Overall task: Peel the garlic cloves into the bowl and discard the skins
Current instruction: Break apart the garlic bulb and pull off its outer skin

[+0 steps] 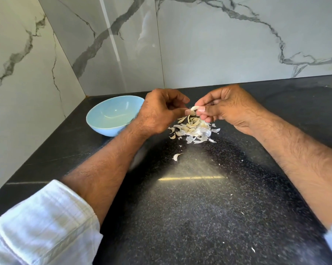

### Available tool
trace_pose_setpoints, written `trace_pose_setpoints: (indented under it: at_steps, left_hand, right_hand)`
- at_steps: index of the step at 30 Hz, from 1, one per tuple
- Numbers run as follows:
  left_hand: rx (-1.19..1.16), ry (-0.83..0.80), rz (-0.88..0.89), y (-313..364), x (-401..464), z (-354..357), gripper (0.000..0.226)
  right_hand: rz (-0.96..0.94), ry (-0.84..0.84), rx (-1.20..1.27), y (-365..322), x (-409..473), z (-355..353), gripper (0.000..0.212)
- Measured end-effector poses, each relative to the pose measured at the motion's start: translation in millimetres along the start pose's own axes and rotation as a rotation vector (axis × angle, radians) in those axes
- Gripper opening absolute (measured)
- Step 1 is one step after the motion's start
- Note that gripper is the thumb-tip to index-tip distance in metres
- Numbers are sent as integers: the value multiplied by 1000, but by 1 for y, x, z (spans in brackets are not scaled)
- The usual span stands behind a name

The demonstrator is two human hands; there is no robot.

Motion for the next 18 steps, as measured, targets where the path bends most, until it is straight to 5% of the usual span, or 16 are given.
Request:
trace_pose_setpoints:
  at_steps: [10,18]
  left_hand:
    - [-98,-10,-26,-12,-40,-3,17]
    - [-370,-88,-26,-15,-31,0,14]
  right_hand:
    - [-127,9,-332,-16,-10,35,8]
    - [-50,-50,-33,-5,-1,38,23]
Point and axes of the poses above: each hand's wrist, its own x-axis towards the middle knuckle, its own z-axis out of the palm, y = z × x, the point moved 7 cm from there along x, towards the middle knuckle, and after that the axes turned 5 degrees about -y, right-handed, at the moved point
